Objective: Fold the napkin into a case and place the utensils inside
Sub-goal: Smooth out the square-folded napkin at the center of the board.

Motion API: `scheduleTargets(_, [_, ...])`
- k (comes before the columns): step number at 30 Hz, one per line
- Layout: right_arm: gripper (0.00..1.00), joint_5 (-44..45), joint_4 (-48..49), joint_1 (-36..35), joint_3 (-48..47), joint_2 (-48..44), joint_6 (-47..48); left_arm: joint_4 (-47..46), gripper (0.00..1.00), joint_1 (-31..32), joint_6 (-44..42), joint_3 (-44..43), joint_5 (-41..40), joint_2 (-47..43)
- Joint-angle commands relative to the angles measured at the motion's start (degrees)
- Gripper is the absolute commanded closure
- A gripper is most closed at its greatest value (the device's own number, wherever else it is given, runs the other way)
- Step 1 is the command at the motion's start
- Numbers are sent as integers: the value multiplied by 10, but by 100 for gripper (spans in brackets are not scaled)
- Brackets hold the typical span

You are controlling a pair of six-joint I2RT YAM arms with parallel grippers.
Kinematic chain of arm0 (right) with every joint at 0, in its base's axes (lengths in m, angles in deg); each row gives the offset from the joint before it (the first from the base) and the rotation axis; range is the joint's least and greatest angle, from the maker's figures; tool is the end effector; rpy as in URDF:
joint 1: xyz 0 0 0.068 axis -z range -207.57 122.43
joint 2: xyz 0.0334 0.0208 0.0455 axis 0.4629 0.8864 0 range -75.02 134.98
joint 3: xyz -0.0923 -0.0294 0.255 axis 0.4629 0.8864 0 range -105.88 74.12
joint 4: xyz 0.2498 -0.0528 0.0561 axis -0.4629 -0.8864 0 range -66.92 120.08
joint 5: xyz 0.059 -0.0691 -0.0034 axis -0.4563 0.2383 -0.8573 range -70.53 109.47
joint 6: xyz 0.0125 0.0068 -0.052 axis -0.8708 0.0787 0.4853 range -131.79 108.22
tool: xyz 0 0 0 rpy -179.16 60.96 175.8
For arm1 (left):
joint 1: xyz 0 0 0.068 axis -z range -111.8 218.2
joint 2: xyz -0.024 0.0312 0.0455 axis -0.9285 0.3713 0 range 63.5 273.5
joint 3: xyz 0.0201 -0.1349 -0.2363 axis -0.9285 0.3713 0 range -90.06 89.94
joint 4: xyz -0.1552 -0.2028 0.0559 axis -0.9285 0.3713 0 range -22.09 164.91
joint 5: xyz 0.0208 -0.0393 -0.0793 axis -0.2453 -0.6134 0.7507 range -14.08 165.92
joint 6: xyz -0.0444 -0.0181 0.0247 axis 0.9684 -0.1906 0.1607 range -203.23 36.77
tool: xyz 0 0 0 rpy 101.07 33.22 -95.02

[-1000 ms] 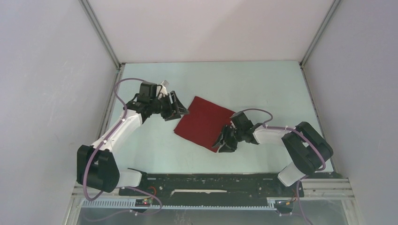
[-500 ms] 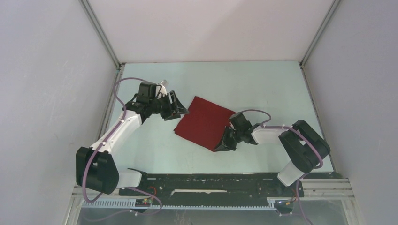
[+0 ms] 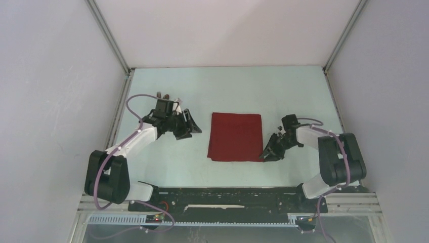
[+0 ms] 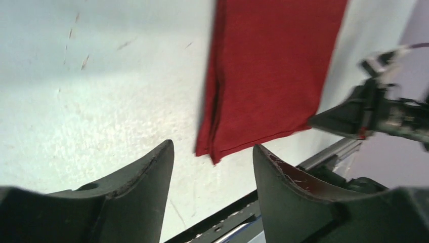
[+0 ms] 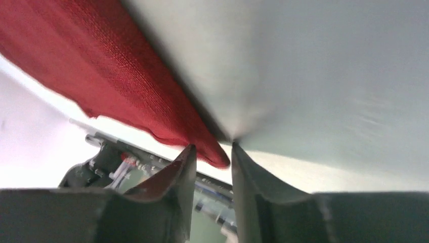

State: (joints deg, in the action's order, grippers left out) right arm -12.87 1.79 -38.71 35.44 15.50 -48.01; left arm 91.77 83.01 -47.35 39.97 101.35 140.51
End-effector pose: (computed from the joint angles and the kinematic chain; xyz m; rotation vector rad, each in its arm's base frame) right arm 0.2305 0.0647 0.1193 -0.5666 -2.8852 -0.8826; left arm 0.2601 -0.0845 0.2305 -0.2667 2.5553 -0.9114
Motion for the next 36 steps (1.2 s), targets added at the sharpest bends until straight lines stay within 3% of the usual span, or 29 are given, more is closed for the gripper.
scheduleTargets(1, [49, 124, -89, 49, -33, -75, 43, -54, 39, 41, 23, 40, -54, 27])
scheduleTargets(3, [34, 155, -93, 37, -69, -107, 45, -65, 46, 68, 32, 45, -52, 41])
scheduleTargets(6, [27, 176, -104, -10, -121, -127, 62, -84, 53, 105, 49, 54, -38, 47])
scheduleTargets(11, [28, 177, -96, -56, -127, -121, 59, -125, 59, 144, 100, 96, -38, 38])
scheduleTargets(15, [28, 163, -70, -61, -112, -131, 48, -185, 48, 169, 166, 140, -24, 40])
scheduleTargets(17, [28, 161, -63, -60, -109, -141, 49, -213, 48, 180, 191, 159, -19, 44])
scheduleTargets(30, [29, 154, -60, -47, -92, -191, 62, -293, 64, 203, 273, 199, -39, 88])
scheduleTargets(36, [29, 150, -62, -47, -83, -205, 61, -249, 89, 204, 253, 186, -77, 48])
